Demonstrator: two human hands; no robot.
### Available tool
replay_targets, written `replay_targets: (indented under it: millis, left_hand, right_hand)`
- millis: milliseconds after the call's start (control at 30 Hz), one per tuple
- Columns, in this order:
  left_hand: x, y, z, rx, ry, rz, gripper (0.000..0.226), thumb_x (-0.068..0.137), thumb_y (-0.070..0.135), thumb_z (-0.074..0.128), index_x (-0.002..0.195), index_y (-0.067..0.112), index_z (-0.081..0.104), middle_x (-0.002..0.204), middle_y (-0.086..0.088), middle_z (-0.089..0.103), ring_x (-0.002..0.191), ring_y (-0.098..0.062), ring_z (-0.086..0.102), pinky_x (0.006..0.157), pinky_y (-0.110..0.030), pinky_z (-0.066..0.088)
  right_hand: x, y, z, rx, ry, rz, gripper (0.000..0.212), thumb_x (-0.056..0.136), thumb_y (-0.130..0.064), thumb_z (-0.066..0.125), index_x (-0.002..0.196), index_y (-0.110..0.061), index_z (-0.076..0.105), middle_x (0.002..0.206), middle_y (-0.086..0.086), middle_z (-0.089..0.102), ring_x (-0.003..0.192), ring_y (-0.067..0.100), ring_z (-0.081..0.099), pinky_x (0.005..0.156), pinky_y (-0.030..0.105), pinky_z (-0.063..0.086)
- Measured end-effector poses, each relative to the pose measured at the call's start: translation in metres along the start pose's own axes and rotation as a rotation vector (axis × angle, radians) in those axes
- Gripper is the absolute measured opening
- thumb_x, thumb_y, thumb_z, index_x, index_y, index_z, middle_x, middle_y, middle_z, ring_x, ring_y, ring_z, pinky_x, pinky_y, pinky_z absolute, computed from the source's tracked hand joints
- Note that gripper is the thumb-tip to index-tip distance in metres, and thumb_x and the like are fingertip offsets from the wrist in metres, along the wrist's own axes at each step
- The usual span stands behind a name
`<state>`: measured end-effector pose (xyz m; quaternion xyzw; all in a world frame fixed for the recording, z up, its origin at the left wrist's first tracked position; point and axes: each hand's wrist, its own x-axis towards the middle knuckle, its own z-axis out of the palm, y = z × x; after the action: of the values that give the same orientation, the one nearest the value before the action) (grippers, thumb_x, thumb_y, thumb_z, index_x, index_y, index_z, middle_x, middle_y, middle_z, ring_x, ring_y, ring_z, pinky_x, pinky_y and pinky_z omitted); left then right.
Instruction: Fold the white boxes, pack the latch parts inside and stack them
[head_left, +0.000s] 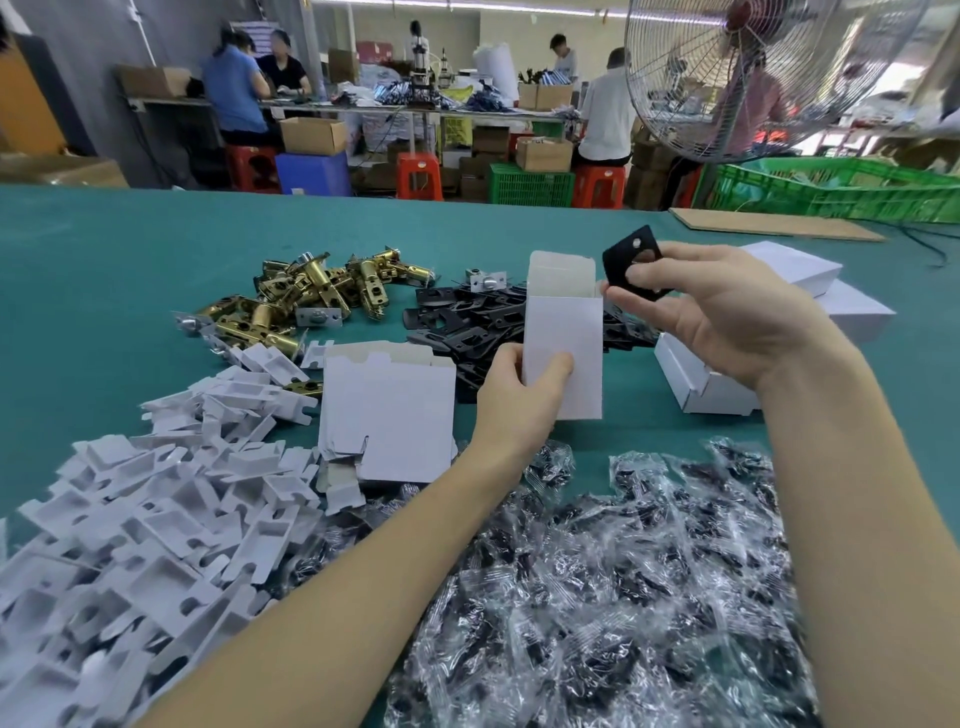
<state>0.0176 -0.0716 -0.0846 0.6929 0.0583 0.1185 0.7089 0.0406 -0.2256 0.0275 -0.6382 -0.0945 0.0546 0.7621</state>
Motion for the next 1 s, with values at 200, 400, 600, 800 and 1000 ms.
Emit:
replay_targets:
  millis: [200,400,600,800,1000]
  left_hand:
    - [0.000,0.000,0.001,0.027,-0.011,0.017,0.014,0.096,0.035,0.064,0.102,0.026,0.055,0.101,0.008,0.065,0.086,-0.010,0.063,0.065,-0.026,0.046]
    - [-0.001,-0.003,0.001,0.093,-0.111,0.055,0.019,0.095,0.036,0.067,0.106,0.022,0.059,0.098,0.009,0.066,0.079,-0.001,0.062,0.062,-0.018,0.045]
    - [-0.003,-0.003,0.001,0.121,-0.195,0.073,0.019,0.093,0.036,0.069,0.104,0.023,0.060,0.091,0.010,0.064,0.068,0.007,0.059,0.053,-0.011,0.043]
    - [-0.008,0.000,0.001,0.128,-0.253,0.072,0.038,0.086,0.048,0.067,0.107,0.017,0.062,0.101,-0.001,0.068,0.081,-0.009,0.062,0.059,-0.023,0.046]
    - [-0.009,0.002,0.002,0.127,-0.281,0.047,0.050,0.077,0.052,0.063,0.109,0.014,0.062,0.108,-0.004,0.069,0.090,-0.016,0.064,0.069,-0.025,0.046]
  right_hand:
    - [-0.003,0.000,0.005,-0.257,0.023,-0.093,0.014,0.092,-0.002,0.071,0.105,-0.007,0.073,0.099,0.011,0.077,0.086,0.020,0.078,0.067,0.018,0.058]
    - [-0.003,-0.001,0.002,-0.506,0.056,-0.251,0.018,0.090,-0.007,0.076,0.092,-0.025,0.076,0.085,-0.003,0.077,0.075,0.007,0.071,0.063,0.016,0.055]
    - [0.000,0.000,-0.002,-0.823,0.089,-0.410,0.018,0.091,-0.008,0.072,0.100,-0.023,0.074,0.095,-0.001,0.076,0.086,0.018,0.074,0.073,0.033,0.063]
    - [0.003,0.006,-0.005,-1.059,0.194,-0.403,0.023,0.092,-0.013,0.069,0.112,-0.025,0.066,0.102,0.003,0.074,0.090,0.019,0.067,0.081,0.024,0.049]
    - [-0.003,0.002,-0.014,-1.083,-0.036,-0.188,0.013,0.100,-0.021,0.062,0.097,-0.032,0.069,0.089,-0.012,0.075,0.075,0.002,0.061,0.064,0.018,0.042]
